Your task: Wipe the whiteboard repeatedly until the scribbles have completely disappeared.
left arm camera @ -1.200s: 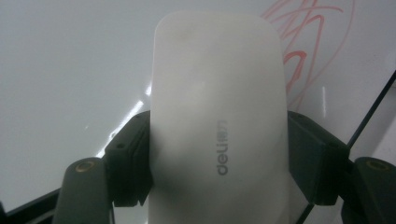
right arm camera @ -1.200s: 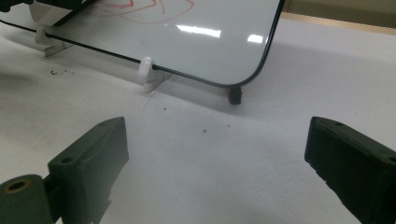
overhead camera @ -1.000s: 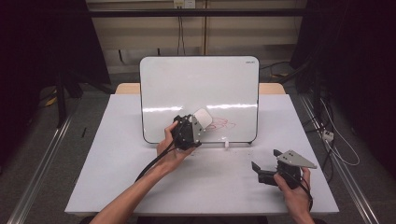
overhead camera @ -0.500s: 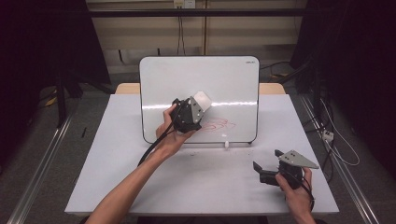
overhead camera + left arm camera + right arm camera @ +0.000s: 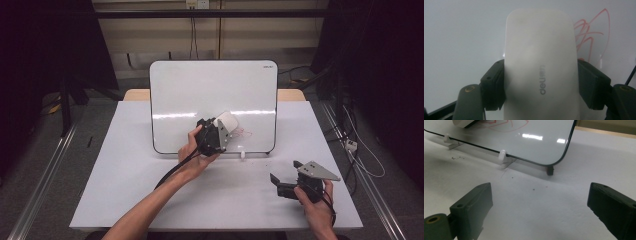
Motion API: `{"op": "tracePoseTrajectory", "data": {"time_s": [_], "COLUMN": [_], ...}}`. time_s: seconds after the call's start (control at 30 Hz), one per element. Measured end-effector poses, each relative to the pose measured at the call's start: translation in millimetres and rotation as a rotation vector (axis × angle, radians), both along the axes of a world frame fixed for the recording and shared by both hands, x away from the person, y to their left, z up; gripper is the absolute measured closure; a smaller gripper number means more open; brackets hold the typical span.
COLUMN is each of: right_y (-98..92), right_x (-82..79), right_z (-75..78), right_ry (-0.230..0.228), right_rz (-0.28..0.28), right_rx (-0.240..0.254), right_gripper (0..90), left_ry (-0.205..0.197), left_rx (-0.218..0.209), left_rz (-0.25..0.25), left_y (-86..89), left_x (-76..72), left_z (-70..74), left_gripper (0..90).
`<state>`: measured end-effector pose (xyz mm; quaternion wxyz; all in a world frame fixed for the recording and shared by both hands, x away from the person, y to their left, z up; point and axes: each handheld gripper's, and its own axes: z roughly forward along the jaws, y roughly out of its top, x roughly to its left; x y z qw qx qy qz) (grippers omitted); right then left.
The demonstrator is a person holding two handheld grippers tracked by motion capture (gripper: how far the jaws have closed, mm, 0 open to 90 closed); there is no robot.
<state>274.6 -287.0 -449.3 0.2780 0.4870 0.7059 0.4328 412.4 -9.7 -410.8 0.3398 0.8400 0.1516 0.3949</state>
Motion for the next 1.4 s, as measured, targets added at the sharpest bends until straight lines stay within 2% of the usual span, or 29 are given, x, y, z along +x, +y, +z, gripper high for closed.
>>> {"op": "tracePoseTrajectory", "data": {"time_s": [0.13,0.27,0.33,0.4,0.63,0.83,1.03,1.1,1.2,1.23,1.4], "right_y": [-0.2,-0.1,-0.3,-0.1,-0.2,-1.3,-2.2,-2.5,-2.2,-1.7,-0.1], "right_x": [-1.2,-1.8,-1.4,-1.1,-0.8,-1.3,-2.0,-2.3,-2.2,-1.9,-1.4], "right_z": [0.1,0.3,0.2,0.2,0.0,0.2,-0.1,0.5,0.7,0.7,0.5], "right_ry": [-0.001,-0.002,-0.001,-0.001,-0.001,-0.002,0.0,-0.001,-0.002,0.0,0.0], "right_rz": [0.003,0.007,0.005,0.006,0.006,0.006,0.003,0.001,-0.001,0.001,0.007], "right_rx": [-0.001,-0.001,-0.001,-0.001,-0.002,0.001,0.003,0.008,0.005,0.006,0.002], "right_gripper": [5.8,5.7,5.7,5.7,5.8,5.8,5.7,5.7,5.7,5.7,5.7], "left_ry": [-0.001,0.01,0.003,0.016,0.013,0.002,0.002,-0.016,-0.012,-0.013,-0.018], "left_rx": [0.042,0.045,0.049,0.041,0.05,0.007,-0.031,-0.018,-0.045,-0.053,-0.037], "left_rz": [-0.031,-0.038,-0.04,-0.045,-0.051,-0.003,0.042,0.06,0.071,0.066,0.036], "left_y": [1.2,4.7,5.3,5.7,7.0,19.6,38.9,35.5,31.0,27.9,8.7], "left_x": [-7.9,-12.0,-13.7,-12.6,-7.0,10.0,18.2,16.4,15.8,15.4,11.1], "left_z": [-8.4,-13.1,-15.3,-14.5,-8.2,10.4,19.0,18.0,16.5,15.7,11.1], "left_gripper": [30.8,30.8,30.8,30.8,30.9,31.0,31.0,31.0,30.9,31.0,30.9]}}
